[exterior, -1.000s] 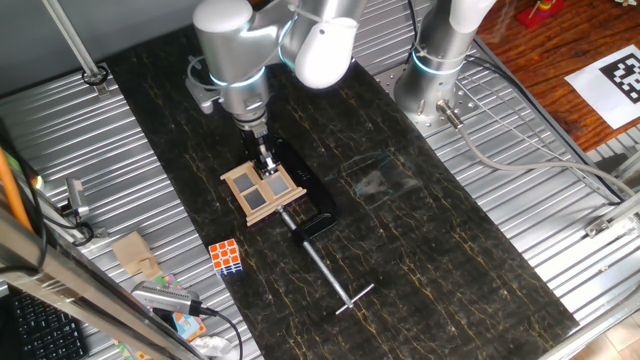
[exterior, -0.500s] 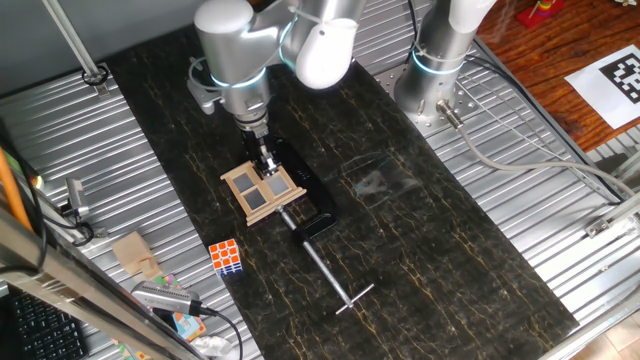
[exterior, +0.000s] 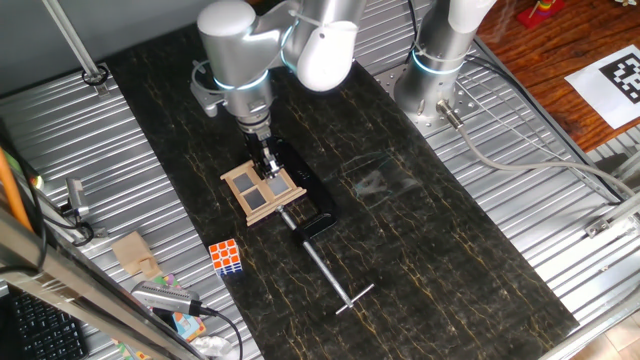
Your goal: Close a sliding window
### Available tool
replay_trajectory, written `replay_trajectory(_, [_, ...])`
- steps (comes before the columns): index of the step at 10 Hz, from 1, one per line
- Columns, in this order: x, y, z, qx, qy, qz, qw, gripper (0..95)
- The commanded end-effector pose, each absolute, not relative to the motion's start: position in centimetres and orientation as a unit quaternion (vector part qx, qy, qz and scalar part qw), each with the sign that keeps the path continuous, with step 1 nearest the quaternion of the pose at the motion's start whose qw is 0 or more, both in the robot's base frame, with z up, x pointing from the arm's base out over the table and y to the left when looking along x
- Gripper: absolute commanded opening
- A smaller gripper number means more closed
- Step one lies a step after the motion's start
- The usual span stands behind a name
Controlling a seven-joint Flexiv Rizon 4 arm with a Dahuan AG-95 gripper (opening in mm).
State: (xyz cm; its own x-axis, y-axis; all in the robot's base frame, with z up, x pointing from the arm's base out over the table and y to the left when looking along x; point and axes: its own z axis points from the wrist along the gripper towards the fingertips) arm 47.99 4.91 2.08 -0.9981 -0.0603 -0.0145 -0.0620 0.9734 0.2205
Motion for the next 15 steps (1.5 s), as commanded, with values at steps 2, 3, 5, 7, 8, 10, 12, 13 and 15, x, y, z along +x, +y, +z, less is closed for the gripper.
replay_trajectory(2, [48.04,4.92,2.1,-0.032,0.993,0.112,0.004,0.0])
replay_trajectory(3, [48.04,4.92,2.1,-0.032,0.993,0.112,0.004,0.0])
replay_trajectory(5, [48.04,4.92,2.1,-0.033,0.993,0.112,0.005,0.0])
replay_trajectory(7, [48.04,4.92,2.1,-0.032,0.993,0.111,0.005,0.0])
replay_trajectory(8, [48.04,4.92,2.1,-0.032,0.993,0.111,0.005,0.0])
replay_trajectory(10, [48.04,4.91,2.1,-0.032,0.993,0.11,0.005,0.0])
replay_trajectory(12, [48.06,4.9,2.15,-0.038,0.993,0.108,0.006,0.0])
replay_trajectory(13, [48.06,4.91,2.13,-0.043,0.993,0.108,0.007,0.0])
replay_trajectory(15, [48.14,4.83,2.41,-0.045,0.994,0.103,0.004,0.0])
